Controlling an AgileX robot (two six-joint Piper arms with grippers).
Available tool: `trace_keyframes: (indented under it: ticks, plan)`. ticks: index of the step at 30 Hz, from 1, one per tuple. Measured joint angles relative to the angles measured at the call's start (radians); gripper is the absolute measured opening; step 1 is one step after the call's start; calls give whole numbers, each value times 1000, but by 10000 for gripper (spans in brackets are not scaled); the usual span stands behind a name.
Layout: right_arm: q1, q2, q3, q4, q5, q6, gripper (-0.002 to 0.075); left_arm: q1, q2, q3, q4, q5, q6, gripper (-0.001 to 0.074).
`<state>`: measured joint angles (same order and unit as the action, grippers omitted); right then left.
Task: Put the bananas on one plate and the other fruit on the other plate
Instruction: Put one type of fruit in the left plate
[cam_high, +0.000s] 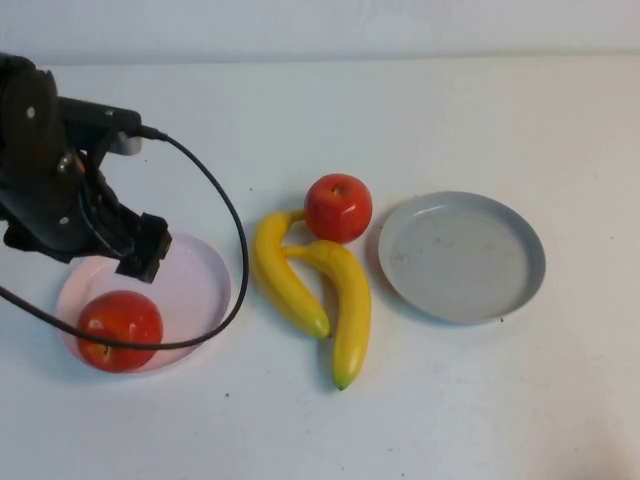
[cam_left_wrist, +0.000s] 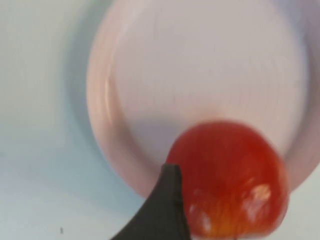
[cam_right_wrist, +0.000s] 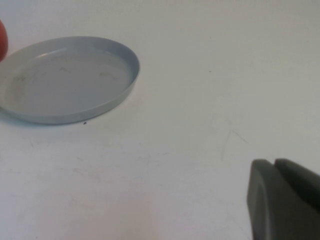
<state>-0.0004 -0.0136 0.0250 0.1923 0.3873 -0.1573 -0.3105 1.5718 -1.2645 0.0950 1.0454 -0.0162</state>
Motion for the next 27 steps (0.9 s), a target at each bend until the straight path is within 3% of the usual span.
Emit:
trace_keyframes:
  ticks: [6, 14, 27]
  plan:
    - [0, 0, 0, 0, 0, 0, -17, -12, 13, -63, -95, -87, 85, 670]
    - [0, 0, 0, 2, 0, 0, -17, -126, 173, -199, -361, -169, 361, 670]
    - [0, 0, 0, 2, 0, 0, -17, -138, 277, -296, -462, -170, 390, 670]
